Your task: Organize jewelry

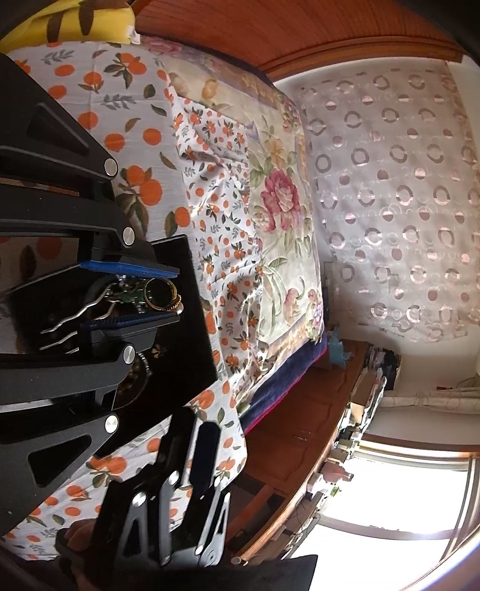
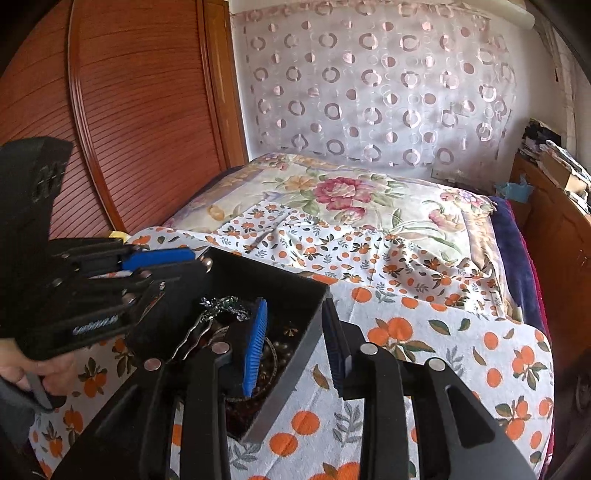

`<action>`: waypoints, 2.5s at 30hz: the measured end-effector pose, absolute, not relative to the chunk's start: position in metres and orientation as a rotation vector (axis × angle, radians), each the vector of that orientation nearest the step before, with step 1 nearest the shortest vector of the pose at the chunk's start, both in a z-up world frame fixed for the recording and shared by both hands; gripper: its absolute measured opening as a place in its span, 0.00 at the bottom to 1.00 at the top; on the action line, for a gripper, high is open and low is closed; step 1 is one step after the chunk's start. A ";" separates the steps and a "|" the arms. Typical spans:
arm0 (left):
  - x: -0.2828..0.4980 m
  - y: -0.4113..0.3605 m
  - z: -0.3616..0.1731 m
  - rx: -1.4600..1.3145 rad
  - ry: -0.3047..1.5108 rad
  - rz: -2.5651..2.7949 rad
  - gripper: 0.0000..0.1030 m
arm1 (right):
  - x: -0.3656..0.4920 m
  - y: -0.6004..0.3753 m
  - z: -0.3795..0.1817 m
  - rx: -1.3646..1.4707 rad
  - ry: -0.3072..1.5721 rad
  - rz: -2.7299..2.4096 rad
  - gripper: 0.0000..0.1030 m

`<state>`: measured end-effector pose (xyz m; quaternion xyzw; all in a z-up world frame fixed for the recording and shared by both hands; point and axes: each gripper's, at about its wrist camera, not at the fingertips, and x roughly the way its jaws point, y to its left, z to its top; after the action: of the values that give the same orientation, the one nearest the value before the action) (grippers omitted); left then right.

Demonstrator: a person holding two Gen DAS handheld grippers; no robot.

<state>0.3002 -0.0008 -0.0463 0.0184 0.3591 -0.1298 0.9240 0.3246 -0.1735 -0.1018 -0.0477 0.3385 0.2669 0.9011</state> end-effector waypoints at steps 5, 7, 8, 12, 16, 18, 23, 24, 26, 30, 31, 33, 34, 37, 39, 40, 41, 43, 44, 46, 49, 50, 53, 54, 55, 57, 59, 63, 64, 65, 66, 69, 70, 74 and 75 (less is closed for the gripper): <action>0.302 -0.002 -0.046 0.021 0.728 -0.255 0.29 | 0.319 -0.182 -0.104 -0.093 0.695 0.536 0.32; 0.300 -0.001 -0.046 0.022 0.725 -0.244 0.31 | 0.316 -0.185 -0.105 -0.089 0.693 0.526 0.32; 0.298 -0.001 -0.046 0.019 0.724 -0.243 0.33 | 0.314 -0.186 -0.105 -0.087 0.691 0.523 0.32; 0.282 0.002 -0.042 0.019 0.705 -0.214 0.56 | 0.303 -0.193 -0.108 -0.067 0.690 0.506 0.35; 0.257 0.006 -0.037 0.016 0.677 -0.174 0.84 | 0.286 -0.202 -0.109 -0.043 0.675 0.474 0.64; 0.242 0.008 -0.034 0.019 0.666 -0.152 0.85 | 0.274 -0.204 -0.109 -0.035 0.663 0.454 0.76; 0.206 0.014 -0.027 0.013 0.644 -0.115 0.93 | 0.244 -0.212 -0.105 -0.012 0.635 0.418 0.97; 0.197 0.015 -0.025 0.011 0.645 -0.111 0.93 | 0.240 -0.214 -0.104 -0.008 0.635 0.414 0.98; 0.182 0.016 -0.022 0.012 0.642 -0.101 0.93 | 0.230 -0.215 -0.102 -0.002 0.633 0.410 0.98; 0.155 0.015 -0.012 0.033 0.626 -0.094 0.93 | 0.202 -0.217 -0.090 0.001 0.604 0.388 0.98; 0.146 0.014 -0.008 0.038 0.616 -0.090 0.93 | 0.196 -0.217 -0.086 0.002 0.596 0.387 0.98; 0.133 0.012 -0.002 0.042 0.600 -0.081 0.93 | 0.179 -0.216 -0.077 -0.009 0.565 0.363 0.98; 0.126 0.012 0.001 0.039 0.591 -0.077 0.93 | 0.172 -0.216 -0.073 -0.012 0.550 0.360 0.98; 0.103 0.009 0.012 0.029 0.559 -0.074 0.93 | 0.146 -0.218 -0.060 -0.007 0.501 0.349 0.98; 0.090 0.009 0.017 0.030 0.541 -0.074 0.93 | 0.129 -0.223 -0.052 0.009 0.471 0.343 0.98; 0.083 0.008 0.019 0.031 0.531 -0.071 0.93 | 0.121 -0.225 -0.048 0.017 0.461 0.338 0.98; 0.075 0.008 0.022 0.031 0.520 -0.067 0.93 | 0.114 -0.227 -0.045 0.022 0.453 0.335 0.98; 0.065 0.008 0.024 0.024 0.512 -0.068 0.93 | 0.101 -0.231 -0.042 0.027 0.436 0.329 0.98; 0.059 0.008 0.025 0.018 0.510 -0.073 0.93 | 0.096 -0.232 -0.040 0.029 0.429 0.324 0.98; 0.053 0.008 0.025 0.016 0.510 -0.072 0.93 | 0.090 -0.235 -0.040 0.034 0.426 0.316 0.98; 0.046 0.010 0.022 0.003 0.514 -0.067 0.93 | 0.085 -0.236 -0.041 0.033 0.424 0.315 0.98; 0.045 0.012 0.021 0.001 0.514 -0.066 0.93 | 0.086 -0.236 -0.041 0.033 0.424 0.315 0.98; 0.043 0.014 0.017 -0.002 0.514 -0.059 0.93 | 0.082 -0.237 -0.041 0.032 0.420 0.315 0.98; 0.043 0.014 0.017 -0.003 0.514 -0.058 0.93 | 0.079 -0.237 -0.041 0.027 0.420 0.313 0.98; 0.043 0.014 0.017 -0.003 0.514 -0.058 0.93 | 0.078 -0.237 -0.042 0.024 0.419 0.308 0.98; 0.043 0.014 0.017 -0.002 0.513 -0.058 0.93 | 0.073 -0.236 -0.043 0.020 0.423 0.303 0.98; 0.043 0.014 0.017 0.001 0.513 -0.058 0.93 | 0.071 -0.236 -0.045 0.019 0.426 0.300 0.98; 0.040 0.015 0.015 0.004 0.509 -0.055 0.93 | 0.075 -0.231 -0.043 0.018 0.422 0.288 0.98; 0.040 0.015 0.015 0.004 0.509 -0.055 0.93 | 0.075 -0.231 -0.043 0.016 0.417 0.282 0.98; 0.039 0.016 0.014 0.004 0.508 -0.056 0.93 | 0.075 -0.231 -0.043 0.012 0.412 0.274 0.98; 0.040 0.015 0.015 0.004 0.507 -0.054 0.93 | 0.075 -0.231 -0.043 0.008 0.409 0.267 0.98; 0.039 0.015 0.014 0.007 0.505 -0.051 0.93 | 0.078 -0.232 -0.044 0.011 0.416 0.264 0.98; 0.037 0.016 0.014 0.008 0.502 -0.051 0.93 | 0.078 -0.232 -0.045 0.012 0.417 0.262 0.98; 0.035 0.016 0.014 0.010 0.497 -0.050 0.93 | 0.079 -0.233 -0.045 0.015 0.418 0.263 0.98; 0.034 0.015 0.015 0.010 0.495 -0.049 0.93 | 0.079 -0.233 -0.045 0.015 0.419 0.265 0.98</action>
<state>0.0340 0.0148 0.0151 0.0049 0.2448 -0.0243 0.9693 0.0790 -0.2330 -0.0454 0.0072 0.2073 0.1310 0.9694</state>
